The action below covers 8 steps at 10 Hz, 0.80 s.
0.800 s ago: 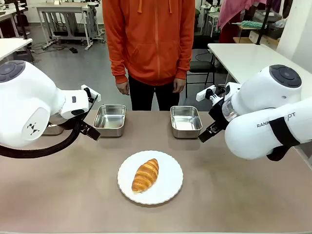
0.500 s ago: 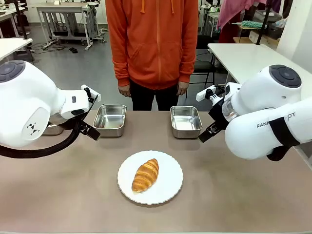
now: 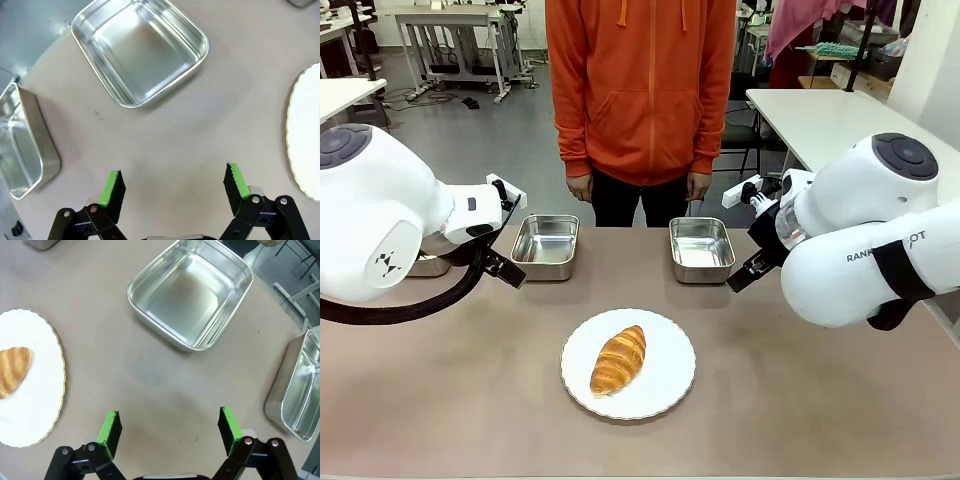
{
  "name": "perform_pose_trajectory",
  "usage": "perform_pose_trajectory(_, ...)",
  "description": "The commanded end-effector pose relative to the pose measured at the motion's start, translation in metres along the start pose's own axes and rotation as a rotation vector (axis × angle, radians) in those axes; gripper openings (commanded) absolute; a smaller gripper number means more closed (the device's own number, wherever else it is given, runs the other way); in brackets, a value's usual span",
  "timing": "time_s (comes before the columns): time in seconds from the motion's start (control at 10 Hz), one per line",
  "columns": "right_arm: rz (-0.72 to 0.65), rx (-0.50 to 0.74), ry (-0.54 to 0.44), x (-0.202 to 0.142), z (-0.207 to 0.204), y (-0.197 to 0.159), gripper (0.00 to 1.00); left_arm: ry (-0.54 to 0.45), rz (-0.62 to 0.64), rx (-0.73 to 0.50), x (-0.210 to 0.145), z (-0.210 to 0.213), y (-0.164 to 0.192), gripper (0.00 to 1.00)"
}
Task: Place the bread in the container.
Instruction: Place the Butter Roll into the Airtight Container indicated by the human.
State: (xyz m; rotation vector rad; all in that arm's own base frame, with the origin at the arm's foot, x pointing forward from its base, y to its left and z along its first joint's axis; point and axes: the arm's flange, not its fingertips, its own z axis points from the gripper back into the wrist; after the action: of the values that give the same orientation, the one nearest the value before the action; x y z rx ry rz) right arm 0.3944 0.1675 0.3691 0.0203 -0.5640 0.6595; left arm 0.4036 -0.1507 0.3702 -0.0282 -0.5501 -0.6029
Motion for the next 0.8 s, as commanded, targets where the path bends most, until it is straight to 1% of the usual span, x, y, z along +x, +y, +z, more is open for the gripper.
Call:
perform_pose_trajectory(0.0, -0.001, 0.0, -0.001, 0.0, 0.0, 0.0, 1.0, 0.0, 0.0, 0.0, 0.0, 0.0, 0.0, 1.0)
perform_pose_trajectory(0.3, 0.0, 0.0, 0.0, 0.0, 0.0, 0.0, 1.0, 0.0, 0.0, 0.0, 0.0, 0.0, 0.0, 1.0)
perform_pose_trajectory(0.5, 0.012, 0.038, -0.016, 0.013, 0.028, -0.026, 1.0, -0.038, -0.017, -0.013, 0.011, 0.039, 0.021, 1.0)
perform_pose_trajectory(0.7, -0.029, 0.054, -0.063, 0.025, 0.069, -0.066, 1.0, -0.045, -0.016, -0.09, 0.03, 0.083, 0.059, 1.0)
